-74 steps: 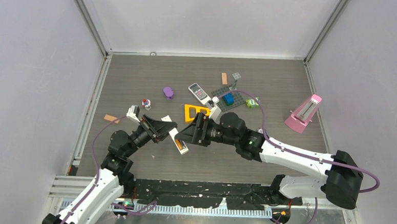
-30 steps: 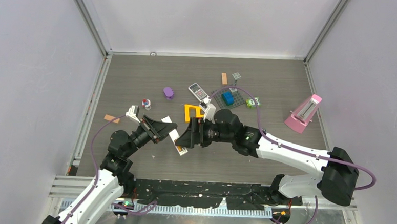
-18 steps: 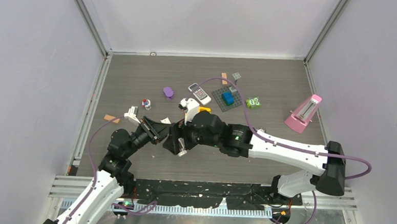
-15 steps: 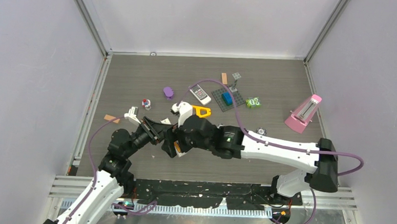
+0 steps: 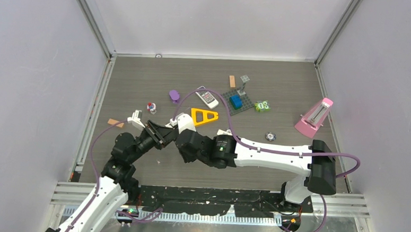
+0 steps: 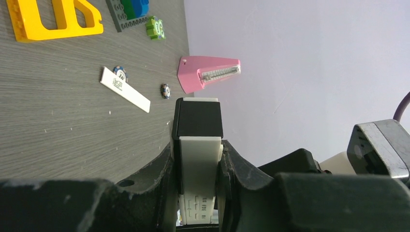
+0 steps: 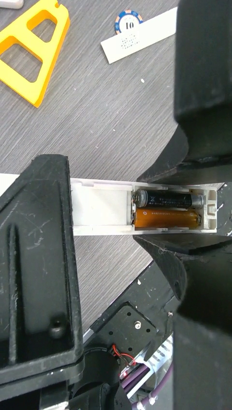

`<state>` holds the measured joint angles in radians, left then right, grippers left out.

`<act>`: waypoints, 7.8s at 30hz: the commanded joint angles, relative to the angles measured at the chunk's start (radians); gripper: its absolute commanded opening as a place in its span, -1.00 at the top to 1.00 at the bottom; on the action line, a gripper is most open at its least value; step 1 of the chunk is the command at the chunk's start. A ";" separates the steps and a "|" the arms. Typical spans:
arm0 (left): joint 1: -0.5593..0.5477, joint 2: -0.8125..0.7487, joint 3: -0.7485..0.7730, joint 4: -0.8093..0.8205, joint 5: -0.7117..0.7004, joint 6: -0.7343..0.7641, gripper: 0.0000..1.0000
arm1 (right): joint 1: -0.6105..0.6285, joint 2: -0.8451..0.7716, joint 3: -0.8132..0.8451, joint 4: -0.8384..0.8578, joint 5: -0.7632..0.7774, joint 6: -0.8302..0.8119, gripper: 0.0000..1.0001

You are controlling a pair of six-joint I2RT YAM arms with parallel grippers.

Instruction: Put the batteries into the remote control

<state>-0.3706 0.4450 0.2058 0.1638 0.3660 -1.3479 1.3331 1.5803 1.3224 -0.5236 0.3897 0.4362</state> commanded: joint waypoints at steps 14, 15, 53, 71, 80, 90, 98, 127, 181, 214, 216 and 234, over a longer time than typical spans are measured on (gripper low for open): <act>0.062 -0.042 0.297 -0.717 -0.313 0.392 -0.99 | -0.079 -0.023 -0.192 0.170 -0.077 -0.223 0.65; 0.066 -0.049 0.322 -0.761 -0.349 0.412 -0.99 | -0.085 -0.020 -0.204 0.188 -0.113 -0.244 0.65; 0.073 -0.018 0.449 -0.854 -0.455 0.563 -0.99 | -0.221 0.100 -0.174 0.021 -0.350 -0.638 -0.50; 0.073 -0.023 0.374 -0.704 -0.226 0.616 -0.99 | -0.531 0.032 -0.224 -0.057 -0.256 -0.675 -0.47; 0.073 0.084 0.359 -0.626 -0.061 0.619 -0.99 | -0.660 0.153 -0.169 -0.092 -0.373 -0.761 -0.39; 0.073 0.085 0.340 -0.596 -0.044 0.607 -0.99 | -0.688 0.236 -0.147 -0.092 -0.476 -0.797 -0.27; 0.073 0.090 0.333 -0.582 -0.031 0.597 -0.99 | -0.701 0.267 -0.139 -0.094 -0.487 -0.780 0.28; 0.043 0.355 0.209 -0.180 0.136 0.477 -0.92 | -0.675 0.131 -0.150 -0.044 -0.524 -0.687 0.05; 0.042 0.287 0.207 -0.303 0.040 0.541 -0.91 | -0.633 0.382 0.065 -0.065 -0.464 -0.709 0.49; -0.133 0.386 0.116 0.147 0.099 0.521 -0.65 | -0.494 -0.065 -0.060 0.229 -0.691 -0.262 0.36; -0.156 0.394 0.111 0.171 0.070 0.504 -0.65 | -0.490 -0.078 -0.063 0.256 -0.673 -0.199 0.36; -0.247 0.455 0.133 0.247 -0.138 0.355 -0.21 | -0.366 -0.115 -0.082 0.341 -0.403 -0.021 0.30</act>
<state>-0.6132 0.8921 0.3088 0.3378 0.2707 -0.9607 0.9318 1.5089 1.2335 -0.2314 -0.1116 0.4004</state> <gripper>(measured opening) 0.647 0.375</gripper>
